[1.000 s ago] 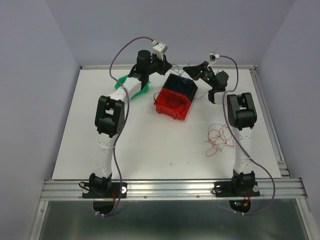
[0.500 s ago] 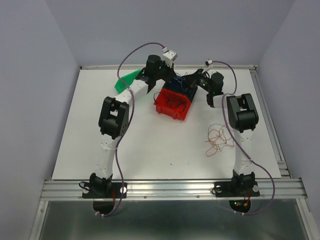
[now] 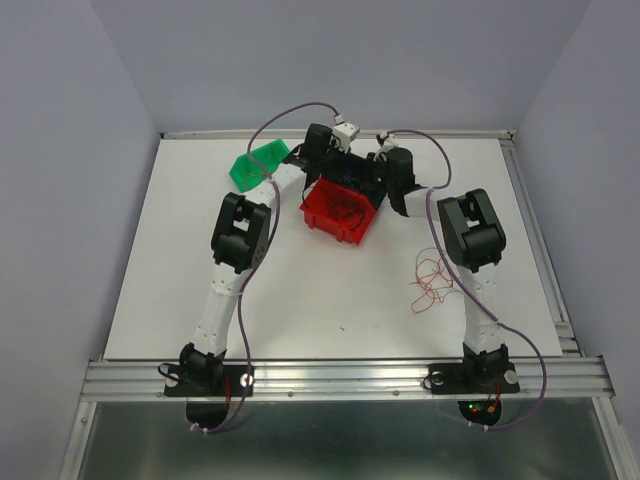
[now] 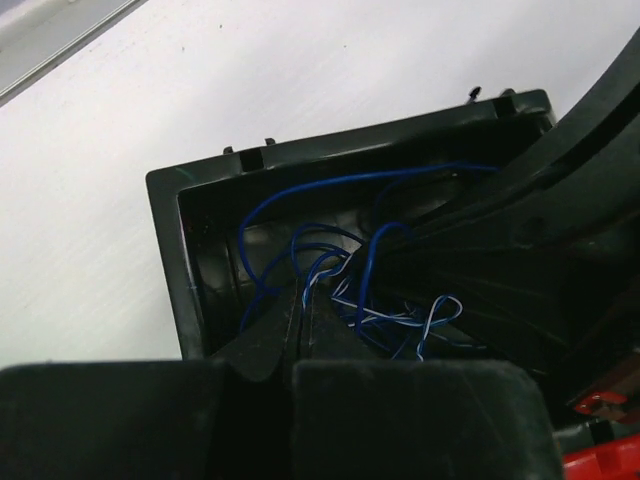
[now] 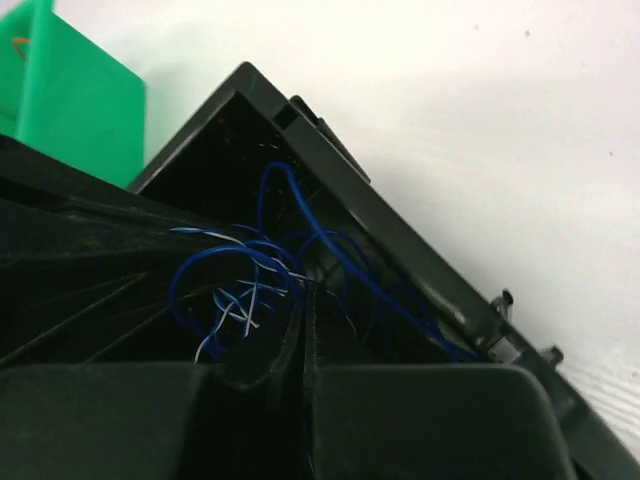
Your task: Untangle the cables
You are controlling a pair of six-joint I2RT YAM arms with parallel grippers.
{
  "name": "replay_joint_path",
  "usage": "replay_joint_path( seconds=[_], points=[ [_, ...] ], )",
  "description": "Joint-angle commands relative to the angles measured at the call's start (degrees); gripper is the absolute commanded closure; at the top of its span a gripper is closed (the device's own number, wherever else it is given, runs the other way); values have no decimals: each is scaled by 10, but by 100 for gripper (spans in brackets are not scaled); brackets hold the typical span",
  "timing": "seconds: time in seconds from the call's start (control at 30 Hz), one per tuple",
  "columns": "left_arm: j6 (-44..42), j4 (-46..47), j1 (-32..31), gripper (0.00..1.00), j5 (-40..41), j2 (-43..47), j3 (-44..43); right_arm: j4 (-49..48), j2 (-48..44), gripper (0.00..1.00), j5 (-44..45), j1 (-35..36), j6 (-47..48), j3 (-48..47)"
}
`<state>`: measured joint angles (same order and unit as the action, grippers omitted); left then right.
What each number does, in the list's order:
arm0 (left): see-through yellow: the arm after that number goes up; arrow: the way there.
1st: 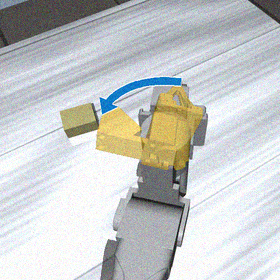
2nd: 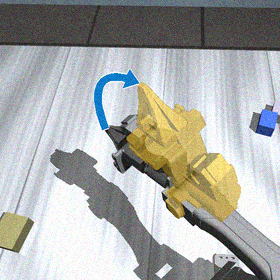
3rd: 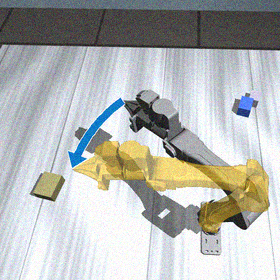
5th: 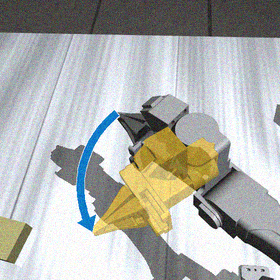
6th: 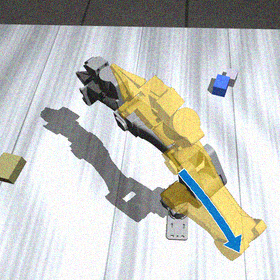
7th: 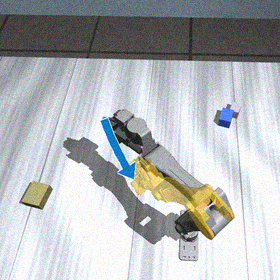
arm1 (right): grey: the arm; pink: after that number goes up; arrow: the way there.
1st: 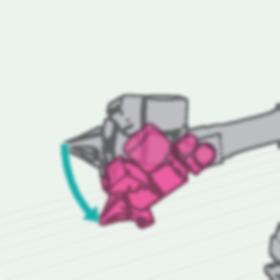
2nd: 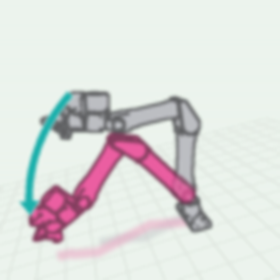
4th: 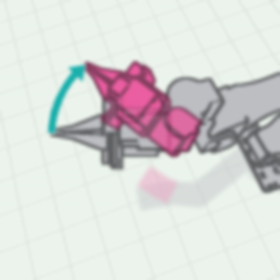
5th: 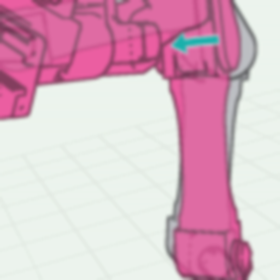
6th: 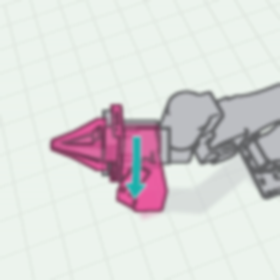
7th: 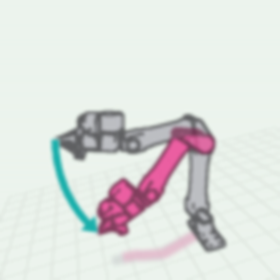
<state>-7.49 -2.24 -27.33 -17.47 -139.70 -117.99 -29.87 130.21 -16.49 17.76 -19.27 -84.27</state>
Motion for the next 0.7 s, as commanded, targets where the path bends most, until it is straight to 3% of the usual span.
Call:
replay_joint_path(
  seconds=[0.0,0.4,0.5,0.67],
  points=[
    [-14,-15,-16,100,16,9,-36,92,-5,99,62,5,9,-61],
    [-19,-9,-15,78,15,80,-10,242,-15,100,121,18,26,-122],
    [-18,-1,-14,62,3,113,14,259,-28,99,131,19,23,-105],
    [-16,3,-15,52,-5,164,37,287,-31,99,132,18,21,-106]
  ],
)
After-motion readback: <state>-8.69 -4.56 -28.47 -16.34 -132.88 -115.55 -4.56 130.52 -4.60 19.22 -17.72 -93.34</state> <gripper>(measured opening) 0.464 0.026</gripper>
